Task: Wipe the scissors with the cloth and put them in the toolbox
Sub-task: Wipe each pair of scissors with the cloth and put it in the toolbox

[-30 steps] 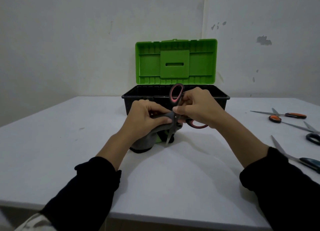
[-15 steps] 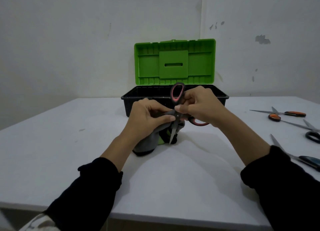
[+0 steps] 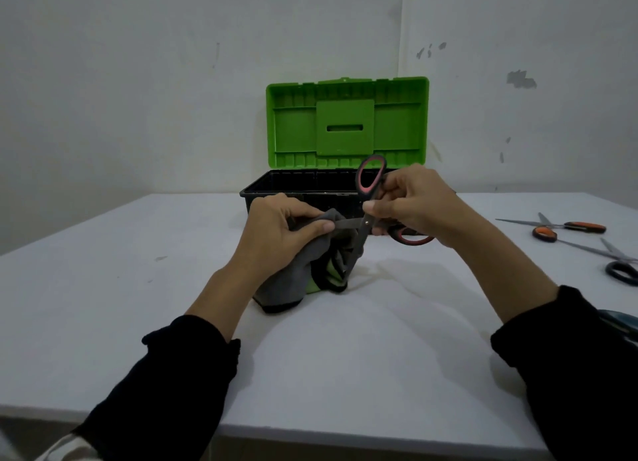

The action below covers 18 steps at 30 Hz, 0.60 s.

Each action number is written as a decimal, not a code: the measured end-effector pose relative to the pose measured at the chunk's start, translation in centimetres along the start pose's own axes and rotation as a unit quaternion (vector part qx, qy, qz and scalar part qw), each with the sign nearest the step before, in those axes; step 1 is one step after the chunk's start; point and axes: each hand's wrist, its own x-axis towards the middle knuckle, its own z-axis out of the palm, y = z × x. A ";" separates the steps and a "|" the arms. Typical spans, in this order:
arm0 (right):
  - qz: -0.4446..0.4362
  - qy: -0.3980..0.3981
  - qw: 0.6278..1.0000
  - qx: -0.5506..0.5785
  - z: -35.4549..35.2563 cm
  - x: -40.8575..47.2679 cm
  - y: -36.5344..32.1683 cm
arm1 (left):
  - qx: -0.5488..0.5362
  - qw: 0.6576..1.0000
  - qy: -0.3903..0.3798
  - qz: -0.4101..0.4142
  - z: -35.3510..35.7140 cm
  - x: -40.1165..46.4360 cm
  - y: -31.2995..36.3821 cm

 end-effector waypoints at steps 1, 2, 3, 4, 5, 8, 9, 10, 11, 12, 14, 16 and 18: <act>-0.004 -0.005 1.000 -0.024 0.1 0.1 0.0 | -0.009 1.000 0.002 -0.002 0.1 0.0 0.1; -0.009 -0.011 0.999 -0.051 0.5 0.1 0.0 | -0.016 1.000 0.002 0.003 0.4 -0.1 0.3; -0.014 -0.010 0.997 -0.071 0.9 0.2 -0.1 | -0.013 1.000 0.002 0.015 0.8 -0.1 0.5; -0.018 0.000 0.996 -0.084 1.4 0.4 0.0 | -0.001 1.000 0.001 0.027 1.3 -0.1 0.7; -0.009 0.017 0.997 -0.074 1.6 0.6 0.1 | 0.013 0.999 0.002 0.039 1.7 -0.1 0.8; 0.064 0.056 0.996 0.025 1.2 0.8 0.2 | 0.074 0.992 0.011 0.101 2.3 -0.2 0.2; 0.086 0.048 0.994 0.050 0.8 0.7 0.2 | 0.097 0.987 0.011 0.129 2.4 -0.3 0.0; 0.105 0.037 0.991 0.073 0.6 0.5 0.1 | 0.114 0.981 0.013 0.156 2.3 -0.3 -0.2; 0.119 0.028 0.989 0.088 0.4 0.2 0.0 | 0.126 0.976 0.016 0.179 2.3 -0.3 -0.4; 0.129 0.021 0.986 0.100 0.3 0.1 -0.2 | 0.137 0.970 0.020 0.198 2.3 -0.2 -0.5; 0.132 0.009 0.986 0.106 0.2 0.0 -0.3 | 0.159 0.961 0.020 0.224 2.1 -0.3 -0.7; 0.132 0.003 0.986 0.099 -0.3 -0.1 -0.3 | 0.161 0.960 0.021 0.229 1.8 -0.3 -1.0; 0.135 0.004 0.986 0.096 -0.7 -0.1 -0.1 | 0.152 0.963 0.032 0.221 1.4 -0.4 -1.2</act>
